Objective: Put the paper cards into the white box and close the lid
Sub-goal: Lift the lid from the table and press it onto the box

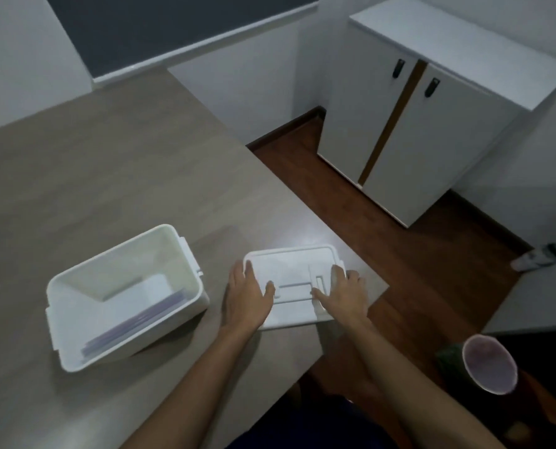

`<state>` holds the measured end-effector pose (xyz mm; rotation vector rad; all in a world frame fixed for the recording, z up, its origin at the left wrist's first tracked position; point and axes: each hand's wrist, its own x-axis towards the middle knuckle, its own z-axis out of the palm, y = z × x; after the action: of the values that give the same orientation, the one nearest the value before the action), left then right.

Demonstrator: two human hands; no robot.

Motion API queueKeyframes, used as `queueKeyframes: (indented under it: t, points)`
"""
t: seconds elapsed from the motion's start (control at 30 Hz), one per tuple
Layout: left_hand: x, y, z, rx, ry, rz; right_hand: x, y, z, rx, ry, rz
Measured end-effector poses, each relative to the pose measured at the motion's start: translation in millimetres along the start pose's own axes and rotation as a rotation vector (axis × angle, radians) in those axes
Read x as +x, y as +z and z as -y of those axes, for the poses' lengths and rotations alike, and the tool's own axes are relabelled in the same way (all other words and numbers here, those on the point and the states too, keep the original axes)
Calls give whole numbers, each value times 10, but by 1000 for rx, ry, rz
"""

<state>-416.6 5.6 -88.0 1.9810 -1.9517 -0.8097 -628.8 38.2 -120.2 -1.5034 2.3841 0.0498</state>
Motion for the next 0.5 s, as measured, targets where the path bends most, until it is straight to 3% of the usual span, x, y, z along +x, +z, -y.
queueKeyframes:
  t: [0.13, 0.37, 0.5]
  points:
    - [-49, 275, 79, 30, -244, 67, 0, 5, -57, 81, 41, -20]
    - [40, 203, -156, -255, -362, -19, 102, -16, -37, 400, 243, -29]
    - [142, -171, -428, -390, -290, -142, 196, -177, 113, 679, 342, -71]
